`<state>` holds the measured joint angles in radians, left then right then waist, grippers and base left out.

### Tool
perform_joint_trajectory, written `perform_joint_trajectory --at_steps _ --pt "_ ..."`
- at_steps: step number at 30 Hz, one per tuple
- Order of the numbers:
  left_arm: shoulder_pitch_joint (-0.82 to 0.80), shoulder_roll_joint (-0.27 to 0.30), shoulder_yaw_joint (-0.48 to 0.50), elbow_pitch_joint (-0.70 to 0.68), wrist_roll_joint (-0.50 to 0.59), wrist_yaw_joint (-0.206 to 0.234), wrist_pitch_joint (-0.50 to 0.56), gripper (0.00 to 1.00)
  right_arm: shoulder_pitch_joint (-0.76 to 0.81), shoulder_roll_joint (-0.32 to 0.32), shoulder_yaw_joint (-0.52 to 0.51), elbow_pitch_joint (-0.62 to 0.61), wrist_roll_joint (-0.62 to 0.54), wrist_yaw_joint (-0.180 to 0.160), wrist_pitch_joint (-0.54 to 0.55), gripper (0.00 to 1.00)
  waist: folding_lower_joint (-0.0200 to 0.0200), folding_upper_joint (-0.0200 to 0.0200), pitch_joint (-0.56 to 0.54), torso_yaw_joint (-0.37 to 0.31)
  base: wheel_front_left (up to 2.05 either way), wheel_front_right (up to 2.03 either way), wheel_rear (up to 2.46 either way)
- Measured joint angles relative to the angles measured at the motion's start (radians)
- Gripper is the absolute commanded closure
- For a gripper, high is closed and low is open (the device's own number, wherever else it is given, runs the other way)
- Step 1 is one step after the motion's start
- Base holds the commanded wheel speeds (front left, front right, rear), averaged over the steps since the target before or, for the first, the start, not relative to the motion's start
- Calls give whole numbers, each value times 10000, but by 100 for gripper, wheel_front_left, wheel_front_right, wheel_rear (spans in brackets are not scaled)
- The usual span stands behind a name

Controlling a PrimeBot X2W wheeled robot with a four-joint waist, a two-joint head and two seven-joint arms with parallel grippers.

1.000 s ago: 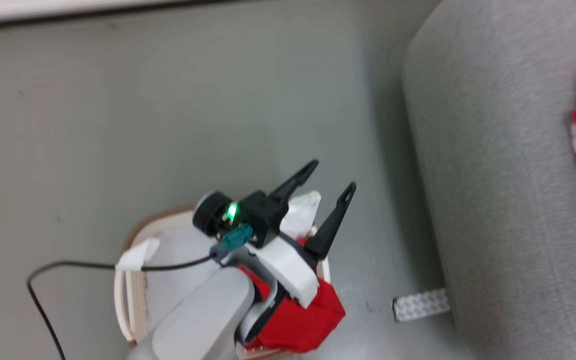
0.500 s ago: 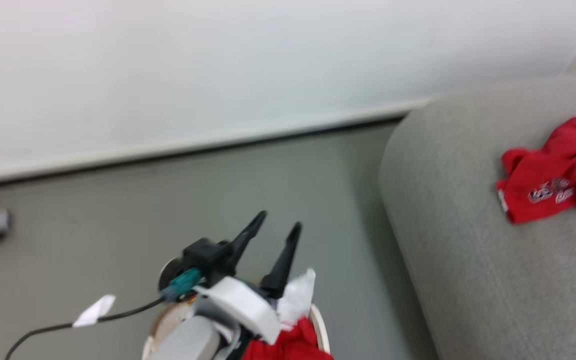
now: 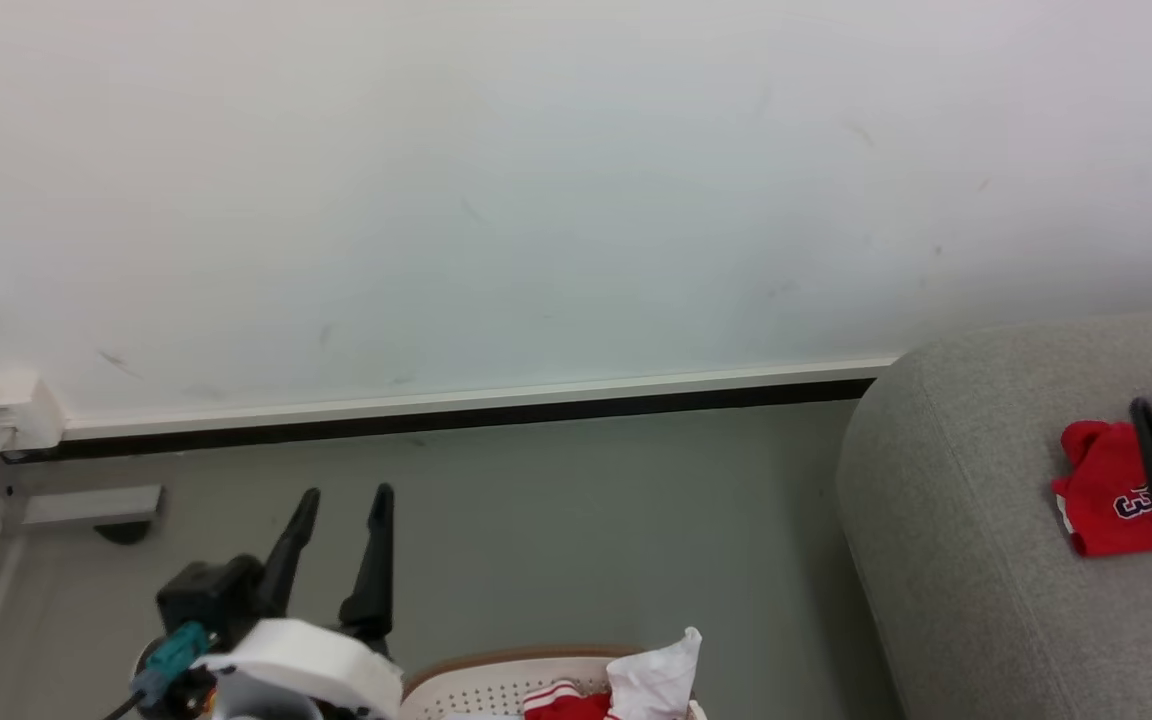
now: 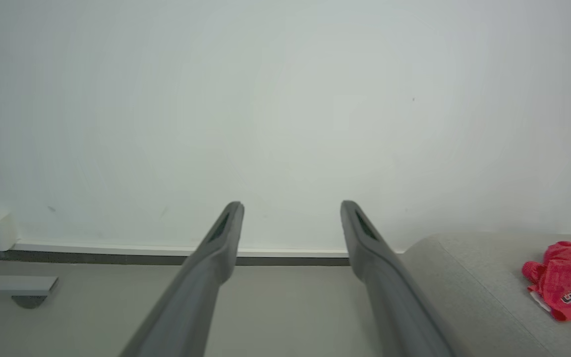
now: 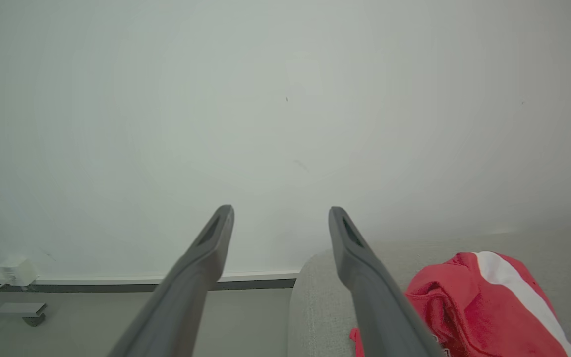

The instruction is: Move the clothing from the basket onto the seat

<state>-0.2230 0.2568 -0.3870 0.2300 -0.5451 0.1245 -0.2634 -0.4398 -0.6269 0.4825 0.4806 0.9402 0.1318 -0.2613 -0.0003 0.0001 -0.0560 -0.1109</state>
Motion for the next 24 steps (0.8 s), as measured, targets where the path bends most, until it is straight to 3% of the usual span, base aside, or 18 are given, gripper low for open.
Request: perform_joint_trajectory --at_steps 5,12,16,20,24 --pt "924 -301 1085 -82 568 -15 -6 0 1471 997 -1298 -813 -646 0 -13 0 0 0 -107 321 0 0 0" --pt "1901 -1407 2759 -290 1768 -418 -6 0 3354 3062 -3294 -1933 -3003 -2 -13 0 3 0 -17 472 0 0 0" --pt "2243 -1779 3242 -562 2640 -742 -6 0 4143 4031 -4038 -2485 -4240 0 -21 0 3 0 7 529 0 0 0" --pt "2352 -1965 3528 -468 2909 -1070 -6 0 4446 4592 -4165 -2738 -4999 -2 -31 0 3 0 16 530 0 0 0" --pt "2331 -2059 3664 -382 3080 -1243 -6 0 4419 4700 -4126 -2857 -5329 0 -33 0 3 0 12 459 0 0 0"
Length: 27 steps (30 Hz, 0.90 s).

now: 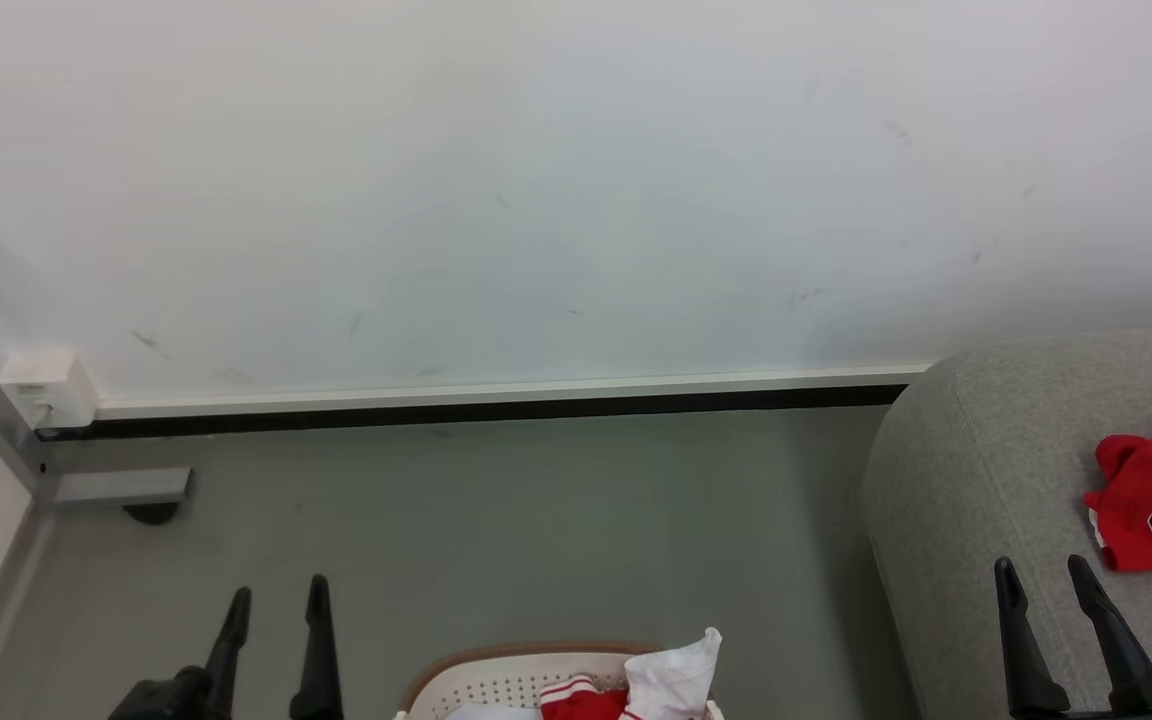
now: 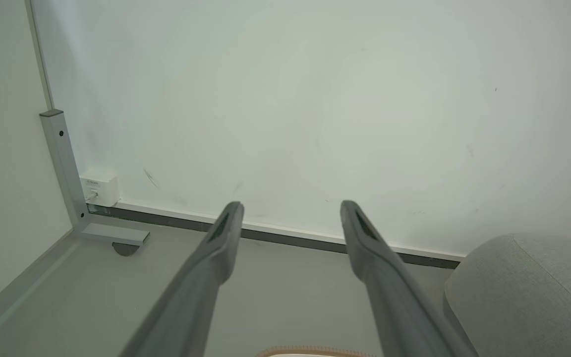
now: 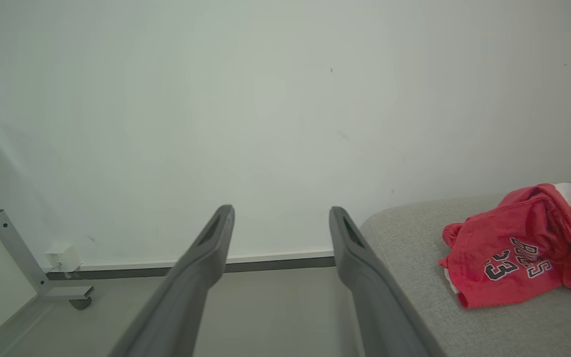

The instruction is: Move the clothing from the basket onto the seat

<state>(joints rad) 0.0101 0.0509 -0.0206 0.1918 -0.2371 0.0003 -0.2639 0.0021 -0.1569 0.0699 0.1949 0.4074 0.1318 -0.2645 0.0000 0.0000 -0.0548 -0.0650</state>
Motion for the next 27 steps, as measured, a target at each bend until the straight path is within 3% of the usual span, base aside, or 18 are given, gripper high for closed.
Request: perform_joint_trajectory --at_steps 27 --pt "-350 -19 -627 82 -21 92 0 0 -518 -42 261 96 -23 0 -2 0 1 0 165 -542 0 0 0"
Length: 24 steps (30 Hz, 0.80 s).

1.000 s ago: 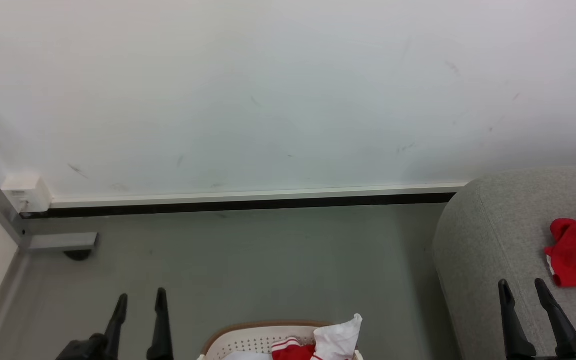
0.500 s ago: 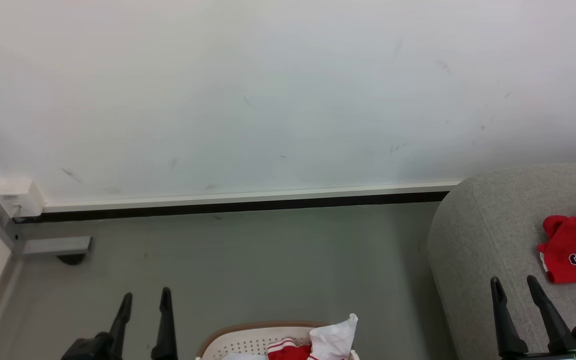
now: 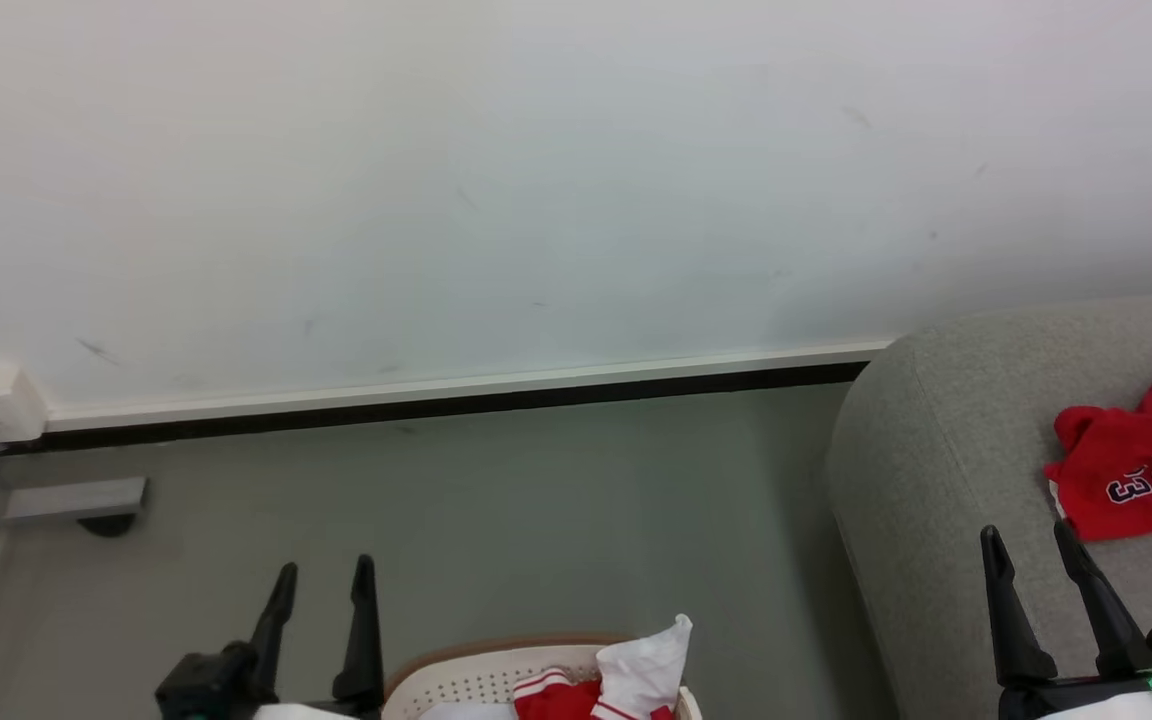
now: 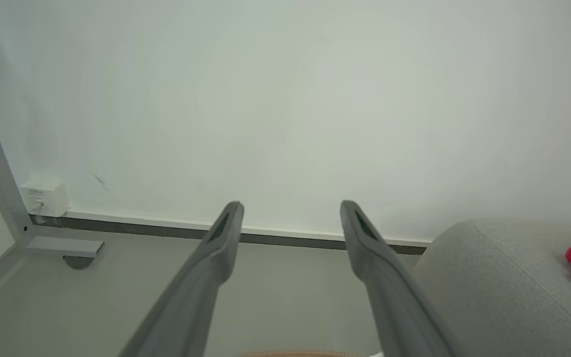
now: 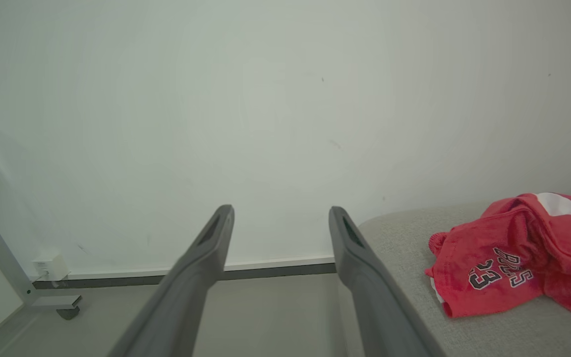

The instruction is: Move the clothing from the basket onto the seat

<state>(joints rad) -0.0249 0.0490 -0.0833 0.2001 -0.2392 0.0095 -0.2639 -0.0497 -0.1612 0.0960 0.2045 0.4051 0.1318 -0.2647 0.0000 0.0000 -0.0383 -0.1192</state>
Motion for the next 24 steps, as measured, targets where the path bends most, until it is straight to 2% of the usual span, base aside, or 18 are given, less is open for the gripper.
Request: perform_joint_trajectory --at_steps 10,18,24 --pt "-1165 -8 -938 1204 79 -244 0 0 -889 -102 23 -387 477 0 2 0 1 0 877 -805 0 0 0" --pt "-2740 90 -1570 4027 368 -805 357 0 -1840 -86 -100 -951 978 0 0 0 2 0 2232 -1538 0 0 0" --pt "-3896 328 -1954 5549 522 -1043 878 0 -2224 121 -224 -1097 1087 0 0 0 3 0 3260 -2098 0 0 0"
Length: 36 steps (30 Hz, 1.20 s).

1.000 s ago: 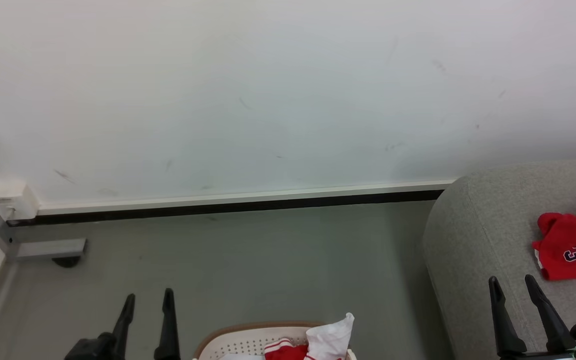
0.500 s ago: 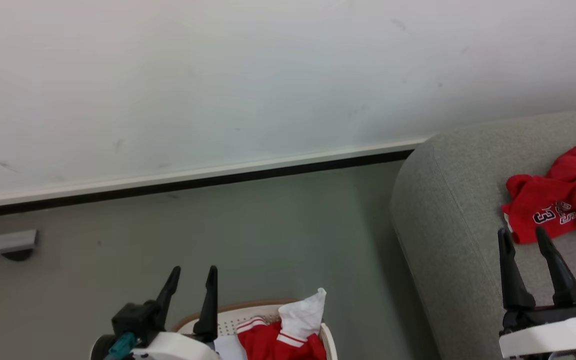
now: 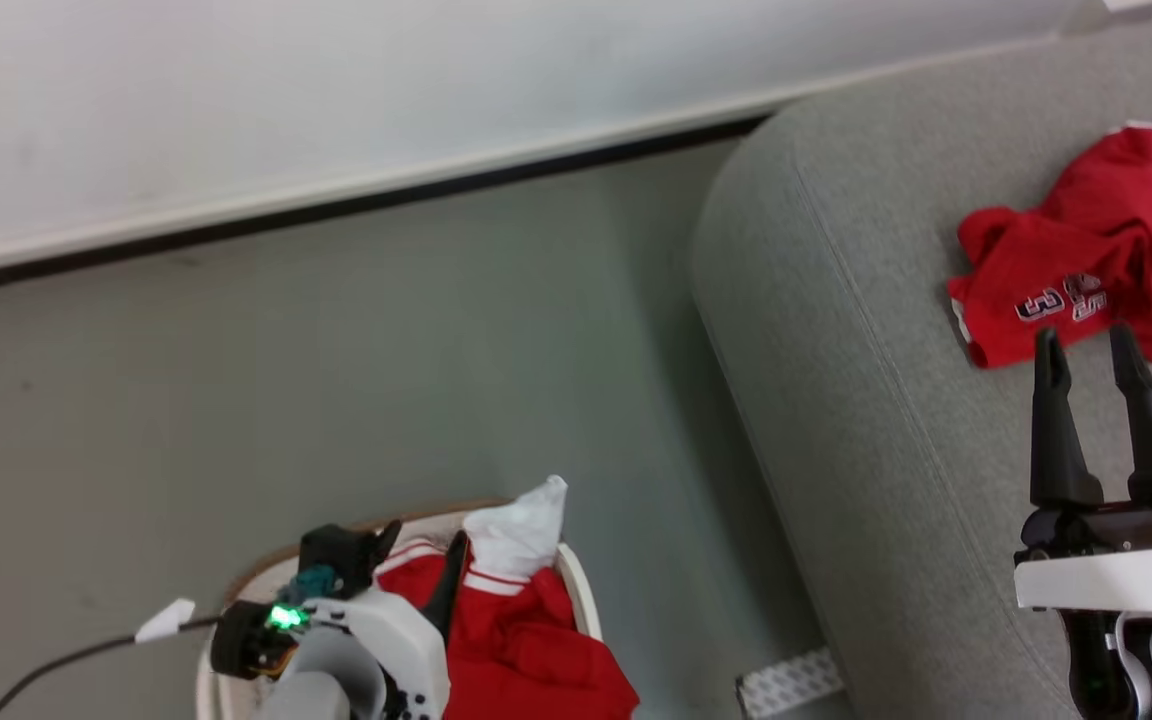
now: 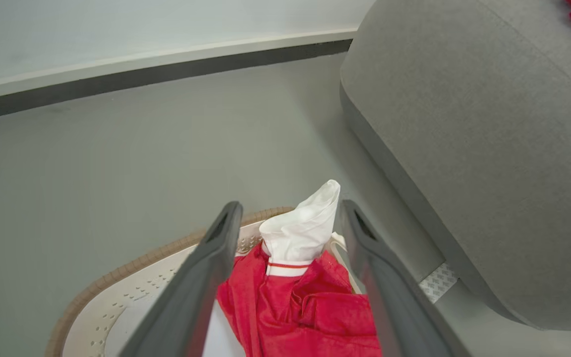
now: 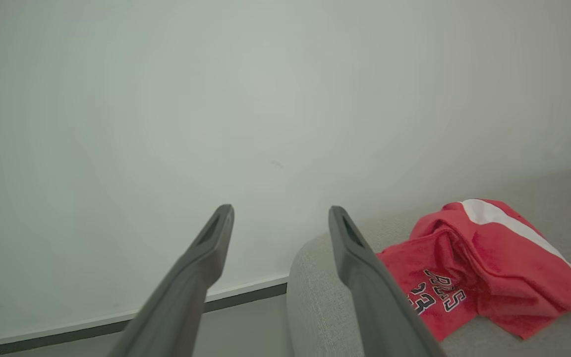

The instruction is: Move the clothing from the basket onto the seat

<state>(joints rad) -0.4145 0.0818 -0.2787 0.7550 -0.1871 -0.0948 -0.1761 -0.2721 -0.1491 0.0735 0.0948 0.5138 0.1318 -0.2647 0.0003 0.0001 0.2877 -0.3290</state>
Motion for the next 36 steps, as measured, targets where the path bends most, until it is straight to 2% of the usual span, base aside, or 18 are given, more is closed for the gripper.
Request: perform_joint_trajectory --at_steps 13,20,27,36 --pt "-1669 541 -706 3051 -163 -324 430 0 -960 652 -217 -180 500 0 0 0 -1 -1 2017 -1061 0 0 0" --pt "-2103 1139 -823 4305 -326 -339 765 0 -1051 892 -98 -182 761 -2 0 0 -1 -1 2886 -1708 0 0 0" --pt "-2539 1544 -1177 4859 -343 -339 1377 0 -1177 951 -65 -259 1285 0 0 0 -2 -1 3712 -2282 0 0 0" --pt "-3073 1668 -1906 4991 -470 -341 2100 0 -1155 963 -336 -412 1831 0 0 0 -2 -1 4511 -2368 0 0 0"
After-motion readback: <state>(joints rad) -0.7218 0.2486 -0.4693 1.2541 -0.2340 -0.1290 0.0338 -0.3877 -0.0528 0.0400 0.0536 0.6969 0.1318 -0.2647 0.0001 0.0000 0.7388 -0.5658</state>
